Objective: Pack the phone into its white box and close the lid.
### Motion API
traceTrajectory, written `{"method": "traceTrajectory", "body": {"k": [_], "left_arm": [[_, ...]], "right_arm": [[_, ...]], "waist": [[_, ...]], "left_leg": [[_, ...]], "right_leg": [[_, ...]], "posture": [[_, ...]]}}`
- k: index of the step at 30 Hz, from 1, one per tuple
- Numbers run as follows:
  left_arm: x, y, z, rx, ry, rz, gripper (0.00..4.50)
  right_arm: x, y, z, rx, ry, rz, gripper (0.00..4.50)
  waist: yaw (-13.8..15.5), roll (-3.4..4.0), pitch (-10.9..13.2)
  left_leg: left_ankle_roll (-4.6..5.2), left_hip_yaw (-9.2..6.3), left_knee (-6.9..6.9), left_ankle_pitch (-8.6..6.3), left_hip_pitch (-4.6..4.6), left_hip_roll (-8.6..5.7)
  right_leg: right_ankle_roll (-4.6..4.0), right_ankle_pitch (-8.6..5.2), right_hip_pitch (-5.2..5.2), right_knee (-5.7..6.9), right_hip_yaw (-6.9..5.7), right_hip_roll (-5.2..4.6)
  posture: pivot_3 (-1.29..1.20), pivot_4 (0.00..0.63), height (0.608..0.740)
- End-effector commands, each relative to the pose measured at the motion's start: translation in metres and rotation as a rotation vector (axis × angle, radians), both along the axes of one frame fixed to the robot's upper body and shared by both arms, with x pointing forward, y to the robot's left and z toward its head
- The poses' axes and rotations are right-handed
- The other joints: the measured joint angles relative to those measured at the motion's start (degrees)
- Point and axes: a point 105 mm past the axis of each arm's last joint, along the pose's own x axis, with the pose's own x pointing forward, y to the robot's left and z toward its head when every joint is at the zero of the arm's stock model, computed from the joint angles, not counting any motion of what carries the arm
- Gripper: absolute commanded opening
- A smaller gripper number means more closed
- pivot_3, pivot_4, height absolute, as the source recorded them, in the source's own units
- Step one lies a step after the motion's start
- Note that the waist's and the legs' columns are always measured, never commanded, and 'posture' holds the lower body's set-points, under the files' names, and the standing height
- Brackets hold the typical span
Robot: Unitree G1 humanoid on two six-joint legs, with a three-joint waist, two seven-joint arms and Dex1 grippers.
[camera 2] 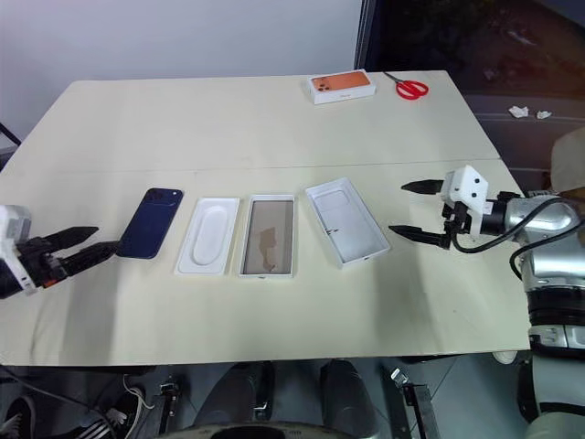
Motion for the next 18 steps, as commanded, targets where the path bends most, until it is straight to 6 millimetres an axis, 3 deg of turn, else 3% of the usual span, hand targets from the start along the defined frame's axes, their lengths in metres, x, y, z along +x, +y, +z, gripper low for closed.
{"method": "traceTrajectory", "body": {"k": [1,6,12,18], "left_arm": [[0.017,-0.019,0.002,-0.01,0.001,0.042,4.5],[0.029,-0.043,-0.009,-0.007,0.073,0.054,4.5],[0.036,-0.076,-0.016,-0.176,0.192,0.019,4.5],[0.044,-0.086,-0.02,-0.273,0.243,0.053,4.5]], "right_arm": [[-0.001,0.035,0.028,0.036,-0.104,0.09,4.45],[-0.005,0.061,0.026,0.057,-0.111,0.152,4.45],[-0.006,0.067,0.023,0.063,-0.106,0.164,4.45],[-0.01,0.073,0.019,0.073,-0.1,0.182,4.45]], "waist": [[0.1,0.0,0.0],[0.2,-0.08,0.0],[0.3,-0.1,0.0],[0.0,-0.11,0.0]], "left_leg": [[0.0,0.0,0.0,0.0,0.0,0.0],[-0.01,-0.01,0.04,0.0,-0.02,-0.02],[-0.01,-0.04,0.11,0.01,-0.02,-0.04],[-0.03,-0.03,0.1,0.02,-0.02,-0.05]], "right_leg": [[0.0,0.0,0.0,0.01,0.0,0.0],[0.01,0.01,-0.01,0.03,0.0,0.04],[0.01,0.01,0.02,0.05,-0.04,0.03],[0.01,0.01,-0.02,0.08,-0.01,0.05]], "posture": [[0.0,0.15,0.74],[0.0,0.15,0.74],[0.0,0.15,0.74],[0.0,0.15,0.74]]}}
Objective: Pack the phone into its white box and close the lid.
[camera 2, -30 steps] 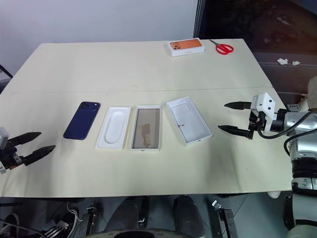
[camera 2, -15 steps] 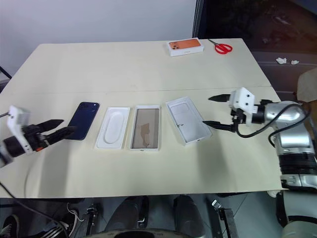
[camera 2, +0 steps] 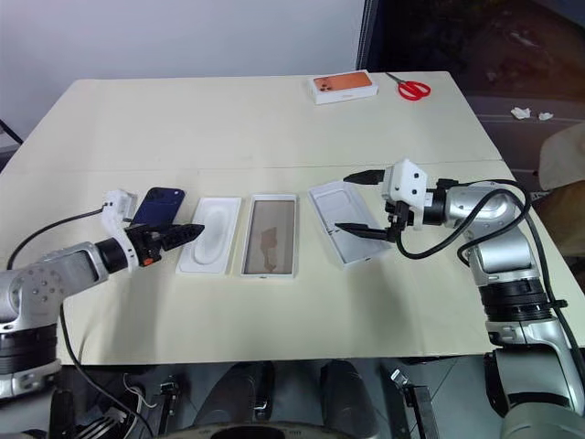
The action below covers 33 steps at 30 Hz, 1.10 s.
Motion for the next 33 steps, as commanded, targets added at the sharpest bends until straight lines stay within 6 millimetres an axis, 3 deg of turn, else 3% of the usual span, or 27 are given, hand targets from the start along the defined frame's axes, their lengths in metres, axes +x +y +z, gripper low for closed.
{"method": "traceTrajectory", "body": {"k": [1,9,19,23,27,30,33], "left_arm": [[0.004,0.0,0.003,-0.036,0.009,0.04,4.5],[0.003,-0.003,-0.009,-0.084,0.075,0.079,4.5],[-0.003,0.002,-0.005,-0.117,0.091,0.081,4.5],[-0.001,-0.007,-0.012,-0.17,0.117,0.075,4.5],[0.0,-0.006,-0.019,-0.203,0.134,0.096,3.31],[0.0,-0.005,-0.021,-0.218,0.137,0.102,1.77],[0.0,-0.003,-0.024,-0.232,0.144,0.112,1.77]], "right_arm": [[-0.003,0.006,0.012,0.027,-0.051,0.021,4.45],[-0.002,0.004,0.01,0.028,-0.06,0.013,4.45],[-0.002,0.006,0.009,0.035,-0.064,0.017,4.45],[-0.002,0.008,0.009,0.035,-0.072,0.021,4.45],[-0.003,0.01,0.01,0.039,-0.075,0.026,4.5],[-0.003,0.01,0.009,0.036,-0.077,0.027,4.5],[-0.004,0.01,0.009,0.032,-0.079,0.027,4.5]], "waist": [[0.0,0.0,0.0],[0.2,0.0,0.0],[0.2,0.0,0.0],[0.2,0.0,0.0],[0.3,0.0,0.0],[0.2,-0.01,0.0],[0.2,-0.01,0.0]], "left_leg": [[-0.01,0.0,0.0,0.0,0.0,0.0],[-0.02,0.0,0.03,0.01,0.0,-0.01],[-0.04,0.0,0.02,0.02,0.01,-0.01],[-0.05,0.0,0.03,0.03,0.01,-0.01],[-0.17,0.0,0.04,0.1,0.01,-0.01],[-0.32,0.0,0.04,0.19,0.01,-0.05],[-0.32,-0.01,0.02,0.19,0.01,-0.04]], "right_leg": [[0.0,0.0,0.0,0.0,0.0,0.0],[0.0,0.0,0.02,0.01,0.0,0.0],[0.0,0.0,0.02,0.0,0.01,0.0],[0.0,0.0,0.02,0.01,0.01,0.0],[0.0,0.0,0.04,0.0,0.0,0.0],[0.0,0.0,0.05,0.0,0.0,-0.02],[0.0,0.0,0.04,0.01,0.0,-0.02]], "posture": [[0.0,0.15,0.74],[0.0,0.15,0.74],[0.0,0.15,0.74],[0.0,0.15,0.74],[0.0,0.15,0.74],[0.0,0.15,0.74],[0.0,0.15,0.74]]}}
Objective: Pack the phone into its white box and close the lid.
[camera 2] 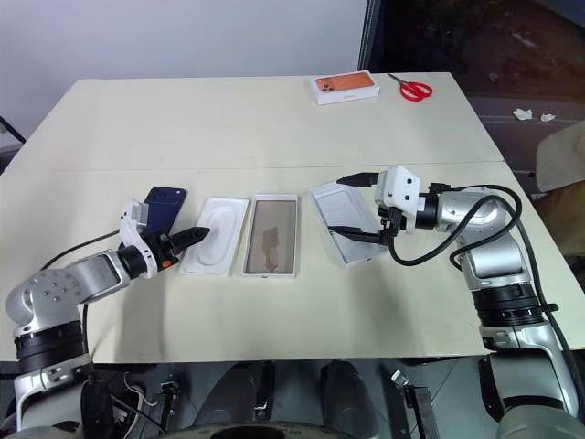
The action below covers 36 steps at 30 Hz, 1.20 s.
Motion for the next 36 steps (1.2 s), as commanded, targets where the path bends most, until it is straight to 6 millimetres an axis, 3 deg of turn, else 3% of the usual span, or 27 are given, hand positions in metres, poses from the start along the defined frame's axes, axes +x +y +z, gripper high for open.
{"method": "traceTrajectory", "body": {"k": [1,9,13,27,32,36], "left_arm": [[0.0,0.003,0.0,-0.027,-0.01,0.015,1.77],[-0.006,0.001,-0.011,-0.054,0.01,0.006,1.77],[-0.005,0.002,-0.013,-0.074,0.016,0.02,0.09],[-0.01,0.005,-0.01,-0.153,0.034,0.031,0.09],[-0.008,0.015,0.016,-0.26,-0.024,0.05,0.09],[-0.004,0.005,0.035,-0.279,-0.067,0.022,0.09]], "right_arm": [[-0.004,0.004,0.009,0.005,-0.054,0.019,4.5],[-0.003,0.007,0.013,0.024,-0.057,0.022,4.5],[-0.004,0.007,0.013,0.024,-0.052,0.021,4.5],[-0.005,0.007,0.013,0.031,-0.03,0.021,4.5],[-0.021,0.005,0.014,0.103,0.147,0.088,4.5],[-0.02,0.007,0.015,0.112,0.159,0.077,4.5]], "waist": [[0.0,0.0,0.0],[0.0,0.01,0.0],[0.1,0.08,-0.1],[0.0,0.11,-0.1],[0.0,0.08,-0.1],[0.1,0.03,0.0]], "left_leg": [[0.0,0.0,0.0,0.0,0.0,0.0],[0.0,0.0,-0.01,0.0,0.01,0.0],[0.02,0.0,-0.01,-0.01,0.02,0.0],[0.21,-0.02,-0.02,-0.12,0.1,0.0],[0.21,-0.04,-0.02,-0.12,0.08,0.01],[0.22,-0.06,0.0,-0.13,0.04,0.01]], "right_leg": [[0.0,0.0,0.0,0.0,0.0,0.0],[0.0,0.0,0.0,0.0,0.01,0.0],[0.0,0.0,0.01,0.0,0.01,0.0],[0.0,0.0,0.1,0.0,-0.01,-0.01],[0.0,0.0,0.07,-0.01,-0.01,0.0],[0.0,0.0,0.05,0.0,-0.01,0.0]], "posture": [[0.0,0.15,0.74],[0.0,0.15,0.74],[0.0,0.15,0.74],[0.0,0.15,0.74],[0.0,0.15,0.74],[0.0,0.15,0.74]]}}
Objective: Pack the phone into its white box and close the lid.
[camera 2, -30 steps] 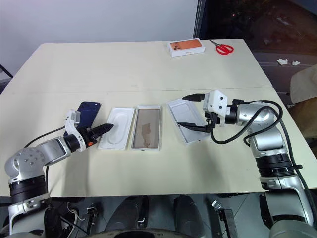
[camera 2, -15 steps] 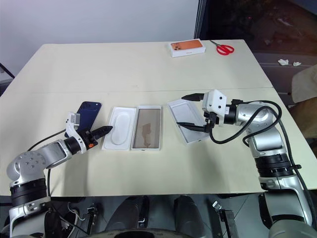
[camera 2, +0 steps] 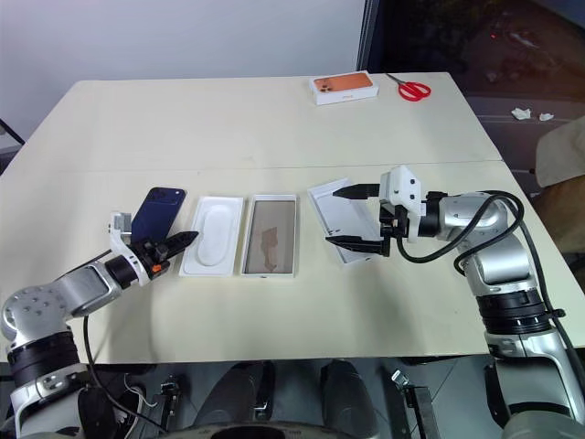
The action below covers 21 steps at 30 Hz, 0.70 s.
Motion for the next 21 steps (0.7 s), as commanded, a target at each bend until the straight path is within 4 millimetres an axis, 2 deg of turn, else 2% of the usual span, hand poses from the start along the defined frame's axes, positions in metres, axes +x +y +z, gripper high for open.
{"method": "traceTrajectory", "body": {"k": [1,4,8,13,20,21], "left_arm": [[0.004,-0.015,0.034,-0.047,-0.111,-0.042,0.09],[0.005,-0.038,0.048,-0.064,-0.158,-0.094,0.09],[0.008,-0.062,0.045,-0.067,-0.155,-0.102,0.09],[0.013,-0.072,0.029,-0.01,-0.099,-0.074,0.09],[0.002,-0.087,0.021,-0.009,-0.081,-0.134,0.09],[0.001,-0.088,0.021,-0.013,-0.083,-0.142,0.68]], "right_arm": [[-0.001,0.003,0.015,0.029,-0.052,0.008,4.5],[0.0,0.006,0.013,0.031,-0.06,0.001,4.5],[0.001,0.008,0.011,0.026,-0.075,-0.001,4.5],[0.004,0.006,0.013,0.024,-0.095,-0.021,4.5],[0.004,0.004,0.012,0.021,-0.108,-0.038,4.5],[0.004,0.005,0.012,0.021,-0.109,-0.037,4.5]], "waist": [[0.2,-0.02,0.0],[0.1,-0.05,0.0],[0.1,-0.06,0.0],[-0.1,-0.06,0.0],[0.1,-0.07,0.0],[0.1,-0.07,0.0]], "left_leg": [[0.0,-0.01,0.0,0.0,0.0,0.0],[0.01,-0.01,0.03,-0.01,-0.03,-0.02],[-0.23,0.01,0.03,0.14,-0.03,-0.02],[-0.25,0.02,0.0,0.14,-0.01,-0.01],[-0.24,0.03,0.02,0.14,-0.03,-0.01],[-0.24,0.03,0.03,0.14,-0.03,-0.02]], "right_leg": [[0.0,0.0,0.01,0.0,-0.02,0.0],[0.0,0.0,0.01,-0.03,-0.02,-0.03],[0.0,0.0,0.01,-0.03,-0.01,-0.02],[0.0,0.0,-0.01,-0.01,0.02,0.04],[0.0,0.0,0.0,-0.02,0.02,0.03],[0.0,0.0,0.0,-0.02,0.02,0.03]], "posture": [[0.0,0.15,0.74],[0.0,0.15,0.74],[0.0,0.15,0.74],[0.0,0.15,0.74],[0.0,0.15,0.74],[0.0,0.15,0.74]]}}
